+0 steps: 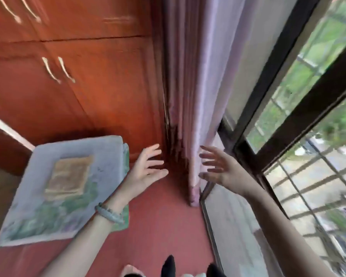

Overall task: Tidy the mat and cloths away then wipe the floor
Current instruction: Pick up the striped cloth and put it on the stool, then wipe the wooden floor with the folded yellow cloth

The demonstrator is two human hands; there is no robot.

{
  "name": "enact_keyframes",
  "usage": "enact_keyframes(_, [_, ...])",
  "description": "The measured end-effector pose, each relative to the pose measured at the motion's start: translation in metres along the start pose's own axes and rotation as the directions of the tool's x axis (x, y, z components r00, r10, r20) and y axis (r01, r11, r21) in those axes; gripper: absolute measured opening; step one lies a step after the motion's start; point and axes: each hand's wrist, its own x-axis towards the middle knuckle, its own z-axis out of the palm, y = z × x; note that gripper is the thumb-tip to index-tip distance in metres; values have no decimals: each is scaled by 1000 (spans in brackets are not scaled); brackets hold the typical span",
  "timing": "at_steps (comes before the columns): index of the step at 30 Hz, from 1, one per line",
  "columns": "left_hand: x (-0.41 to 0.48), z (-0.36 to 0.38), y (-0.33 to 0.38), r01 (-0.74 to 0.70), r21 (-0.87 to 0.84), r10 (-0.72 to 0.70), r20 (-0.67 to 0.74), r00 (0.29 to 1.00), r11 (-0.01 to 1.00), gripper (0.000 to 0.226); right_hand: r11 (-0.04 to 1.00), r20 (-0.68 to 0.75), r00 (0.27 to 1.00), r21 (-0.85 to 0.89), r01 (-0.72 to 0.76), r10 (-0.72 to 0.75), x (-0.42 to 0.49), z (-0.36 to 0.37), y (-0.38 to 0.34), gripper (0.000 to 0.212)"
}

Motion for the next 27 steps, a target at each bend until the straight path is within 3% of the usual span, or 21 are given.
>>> enact_keyframes(6, [-59,-145,-24,34,-25,-39,-227,973,999,74,997,201,978,-46,69,-59,65,127,-53,72])
enact_keyframes(13, [-107,-276,-52,82,-44,-92,-345,934,996,76,994,292,950,1,110,-105,122,258,-96,70])
enact_keyframes(24, [-140,-365,-89,139,-100,-171,-527,832,985,70,997,416,907,-21,75,-60,193,360,-112,68])
enact_keyframes(27, [-147,-383,-84,138,-120,-183,-611,771,983,74,996,464,883,-16,88,-71,215,384,-122,67])
